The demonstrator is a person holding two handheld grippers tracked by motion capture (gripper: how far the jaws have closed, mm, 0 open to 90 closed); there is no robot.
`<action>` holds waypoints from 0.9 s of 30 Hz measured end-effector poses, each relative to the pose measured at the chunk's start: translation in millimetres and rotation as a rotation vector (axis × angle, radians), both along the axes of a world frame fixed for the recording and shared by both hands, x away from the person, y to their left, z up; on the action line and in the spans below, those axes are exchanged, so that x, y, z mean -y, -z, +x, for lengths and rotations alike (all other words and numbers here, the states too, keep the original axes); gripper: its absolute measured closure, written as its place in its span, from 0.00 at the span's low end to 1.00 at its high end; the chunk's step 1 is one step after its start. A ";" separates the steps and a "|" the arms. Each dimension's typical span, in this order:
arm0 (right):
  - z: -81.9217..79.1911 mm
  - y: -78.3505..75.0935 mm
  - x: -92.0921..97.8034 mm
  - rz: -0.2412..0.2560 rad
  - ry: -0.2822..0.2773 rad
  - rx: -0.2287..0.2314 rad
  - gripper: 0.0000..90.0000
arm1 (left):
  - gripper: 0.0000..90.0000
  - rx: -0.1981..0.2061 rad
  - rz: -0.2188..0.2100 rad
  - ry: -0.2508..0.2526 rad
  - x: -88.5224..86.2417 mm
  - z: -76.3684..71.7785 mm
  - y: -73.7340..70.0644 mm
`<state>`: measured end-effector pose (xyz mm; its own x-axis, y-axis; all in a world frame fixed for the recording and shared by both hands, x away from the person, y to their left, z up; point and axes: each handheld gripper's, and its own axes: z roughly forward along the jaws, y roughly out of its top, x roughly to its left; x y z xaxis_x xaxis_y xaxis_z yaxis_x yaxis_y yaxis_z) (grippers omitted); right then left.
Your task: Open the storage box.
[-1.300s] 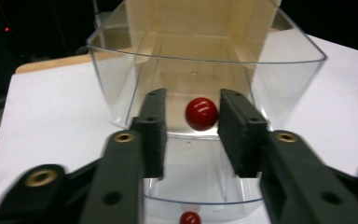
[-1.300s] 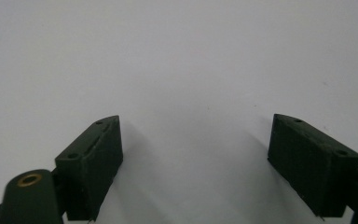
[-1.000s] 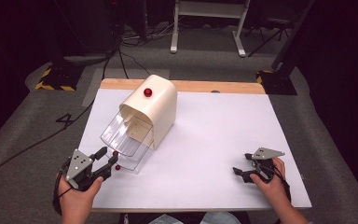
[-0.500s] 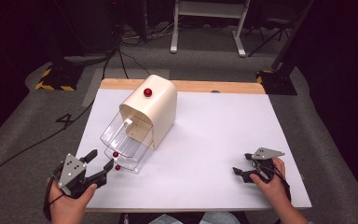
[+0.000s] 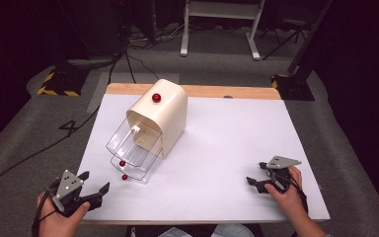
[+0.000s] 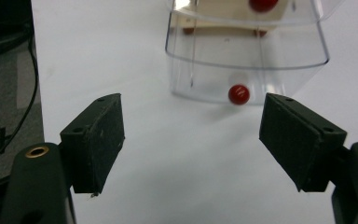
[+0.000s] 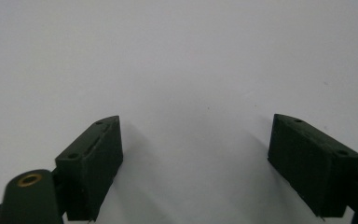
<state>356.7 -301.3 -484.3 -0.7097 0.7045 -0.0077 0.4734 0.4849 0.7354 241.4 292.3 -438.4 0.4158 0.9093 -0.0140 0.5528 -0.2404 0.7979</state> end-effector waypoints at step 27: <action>-0.4 0.3 0.0 0.002 -0.001 0.003 0.20 | 0.25 -0.122 0.069 0.035 9.7 17.5 44.6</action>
